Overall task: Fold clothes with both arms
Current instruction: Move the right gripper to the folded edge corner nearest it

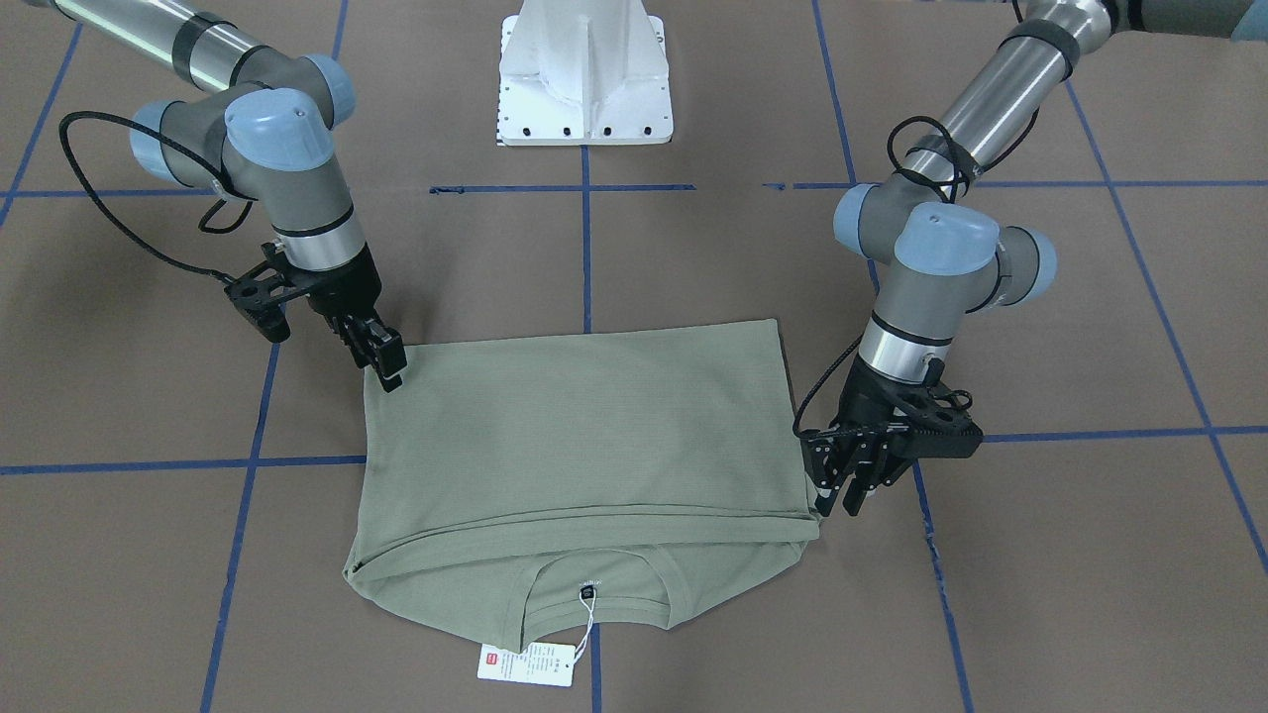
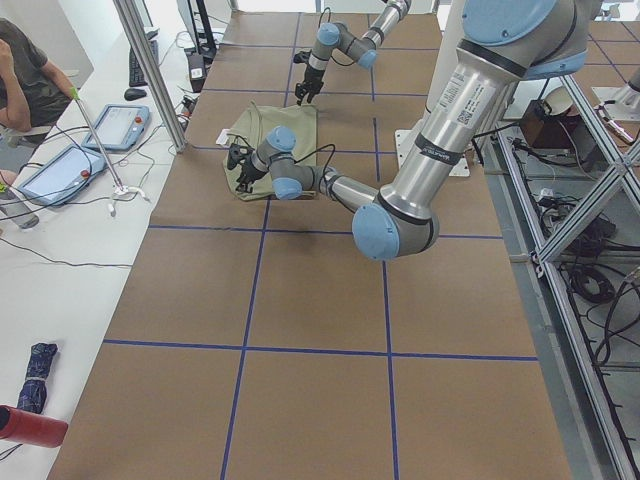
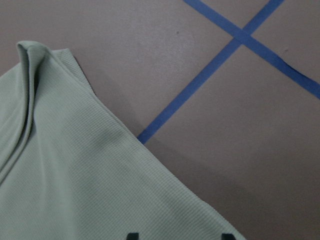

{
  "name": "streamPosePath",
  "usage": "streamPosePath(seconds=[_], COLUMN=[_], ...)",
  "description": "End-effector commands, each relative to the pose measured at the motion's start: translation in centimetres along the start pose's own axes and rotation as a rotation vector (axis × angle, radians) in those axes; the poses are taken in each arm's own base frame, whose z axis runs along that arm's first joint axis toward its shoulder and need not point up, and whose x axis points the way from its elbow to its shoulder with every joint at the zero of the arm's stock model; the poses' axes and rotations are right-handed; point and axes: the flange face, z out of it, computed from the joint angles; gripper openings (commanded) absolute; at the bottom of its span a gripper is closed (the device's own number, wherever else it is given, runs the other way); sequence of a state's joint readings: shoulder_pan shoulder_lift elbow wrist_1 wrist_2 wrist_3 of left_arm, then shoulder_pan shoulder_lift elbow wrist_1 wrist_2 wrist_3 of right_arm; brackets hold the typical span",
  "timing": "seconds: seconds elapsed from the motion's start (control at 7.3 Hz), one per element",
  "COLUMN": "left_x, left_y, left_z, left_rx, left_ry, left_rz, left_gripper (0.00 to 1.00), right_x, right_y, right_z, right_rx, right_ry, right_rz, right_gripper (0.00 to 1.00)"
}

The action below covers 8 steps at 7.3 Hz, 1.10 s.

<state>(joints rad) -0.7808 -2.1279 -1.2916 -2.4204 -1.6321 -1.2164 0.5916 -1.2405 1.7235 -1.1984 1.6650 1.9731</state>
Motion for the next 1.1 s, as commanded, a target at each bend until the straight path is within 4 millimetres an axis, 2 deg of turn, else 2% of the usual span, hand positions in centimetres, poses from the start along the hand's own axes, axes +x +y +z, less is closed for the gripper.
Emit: streamPosePath(seconds=[0.0,0.55,0.68,0.82,0.96], left_x=[0.3,0.2,0.3,0.2,0.5], left_y=[-0.1,0.0,0.1,0.0,0.1], left_z=[0.0,0.0,0.0,0.0,-0.1], left_rx=[0.001,0.001,-0.002,0.0,0.001], left_ry=[0.003,0.003,0.004,0.003,0.006], left_rz=[0.0,-0.001,0.0,-0.002,-0.003], left_gripper=[0.41,0.41,0.41,0.41,0.41], right_x=[1.5,2.1,2.2,2.4,2.8], right_y=[0.2,1.1,1.1,1.0,0.8], right_z=[0.8,0.9,1.0,1.1,1.1], right_rx=[0.0,-0.011,-0.011,-0.009,-0.009], right_ry=[0.027,0.034,0.036,0.04,0.042], right_rz=[-0.004,-0.015,-0.016,-0.015,-0.015], right_gripper=[0.64,0.66,0.56,0.21,0.0])
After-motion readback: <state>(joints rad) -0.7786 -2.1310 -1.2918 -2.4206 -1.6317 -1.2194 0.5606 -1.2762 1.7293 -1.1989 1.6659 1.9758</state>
